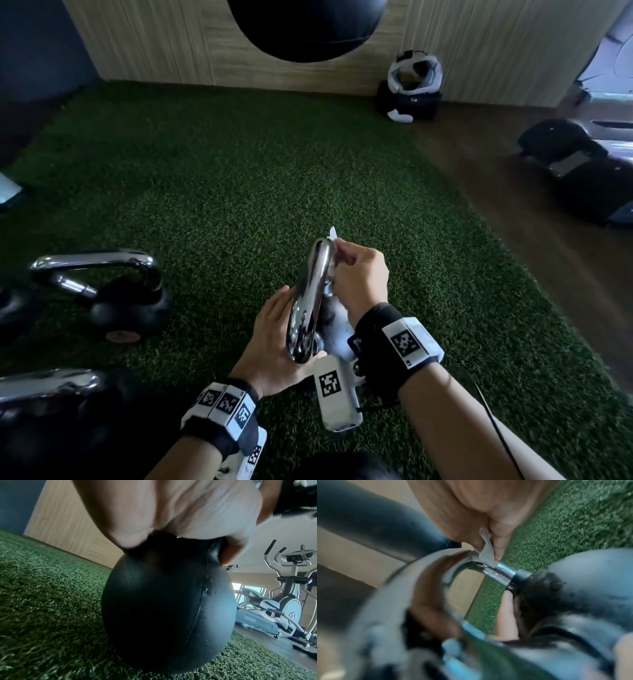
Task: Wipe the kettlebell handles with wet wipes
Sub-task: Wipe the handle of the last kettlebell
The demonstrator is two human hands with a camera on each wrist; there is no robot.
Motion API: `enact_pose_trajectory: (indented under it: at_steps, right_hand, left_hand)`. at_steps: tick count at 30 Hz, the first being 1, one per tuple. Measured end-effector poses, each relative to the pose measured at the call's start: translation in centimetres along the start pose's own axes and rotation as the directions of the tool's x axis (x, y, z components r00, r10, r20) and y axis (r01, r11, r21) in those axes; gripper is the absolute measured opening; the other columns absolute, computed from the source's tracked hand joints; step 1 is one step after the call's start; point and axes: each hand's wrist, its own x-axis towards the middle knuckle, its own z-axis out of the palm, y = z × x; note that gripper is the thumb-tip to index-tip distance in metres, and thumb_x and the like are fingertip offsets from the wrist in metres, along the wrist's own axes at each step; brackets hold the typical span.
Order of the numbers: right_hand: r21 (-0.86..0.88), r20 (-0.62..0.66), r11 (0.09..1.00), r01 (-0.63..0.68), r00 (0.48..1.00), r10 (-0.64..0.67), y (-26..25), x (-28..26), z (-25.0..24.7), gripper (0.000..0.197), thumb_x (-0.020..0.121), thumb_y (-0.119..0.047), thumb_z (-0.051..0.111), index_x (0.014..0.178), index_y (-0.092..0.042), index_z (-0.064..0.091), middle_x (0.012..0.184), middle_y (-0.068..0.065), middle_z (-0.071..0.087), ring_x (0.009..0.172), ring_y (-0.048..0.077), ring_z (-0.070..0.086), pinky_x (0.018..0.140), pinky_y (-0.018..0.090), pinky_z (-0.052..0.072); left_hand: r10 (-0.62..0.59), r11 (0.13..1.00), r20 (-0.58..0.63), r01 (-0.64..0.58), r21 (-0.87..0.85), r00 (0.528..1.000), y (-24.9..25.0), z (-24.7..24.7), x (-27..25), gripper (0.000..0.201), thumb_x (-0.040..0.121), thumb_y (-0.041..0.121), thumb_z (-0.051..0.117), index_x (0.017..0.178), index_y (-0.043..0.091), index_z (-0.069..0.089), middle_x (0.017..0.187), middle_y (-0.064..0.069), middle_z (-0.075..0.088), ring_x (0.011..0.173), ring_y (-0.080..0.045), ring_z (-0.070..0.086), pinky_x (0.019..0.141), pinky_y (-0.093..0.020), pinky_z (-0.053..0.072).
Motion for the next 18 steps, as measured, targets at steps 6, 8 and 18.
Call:
enact_pose_trajectory:
  at_steps: [6, 8, 18]
  right_hand:
    - [-0.143, 0.021, 0.988, 0.056, 0.998, -0.053, -0.5, -0.7, -1.0, 0.022, 0.1, -0.012, 0.062, 0.09, -0.014, 0.081, 0.073, 0.0, 0.073, 0.061, 0.009, 0.056, 0.052, 0.022, 0.044]
    - [-0.139, 0.008, 0.972, 0.191, 0.981, -0.192, -1.3, -1.8, -1.6, 0.02, 0.101, -0.011, 0.061, 0.095, -0.011, 0.08, 0.076, 0.005, 0.076, 0.063, 0.007, 0.055, 0.056, 0.023, 0.044]
    - [-0.198, 0.16, 0.898, 0.393, 0.917, -0.366, -2.0, -2.4, -4.1, 0.026, 0.101, -0.008, 0.062, 0.12, -0.017, 0.078, 0.088, -0.007, 0.078, 0.059, -0.009, 0.051, 0.058, 0.01, 0.039]
  left_hand:
    - [0.08, 0.997, -0.03, -0.08, 0.015, 0.996, 0.0, -0.1, 0.1, 0.082, 0.077, 0.064, 0.065, 0.142, 0.052, 0.017, 0.153, 0.02, 0.036, 0.146, -0.002, 0.021, 0.128, -0.035, 0.017]
    - [0.011, 0.995, -0.002, -0.011, -0.097, 1.0, 0.3, -0.5, 0.1, 0.092, 0.065, 0.051, 0.076, 0.134, 0.065, 0.016, 0.146, 0.029, 0.029, 0.147, -0.018, 0.036, 0.123, -0.053, 0.029]
    - [0.022, 0.992, -0.059, -0.029, -0.124, 0.998, 0.0, -0.1, -0.3, 0.103, 0.061, 0.047, 0.077, 0.134, 0.081, 0.012, 0.144, 0.005, 0.044, 0.141, -0.034, 0.047, 0.118, -0.06, 0.034]
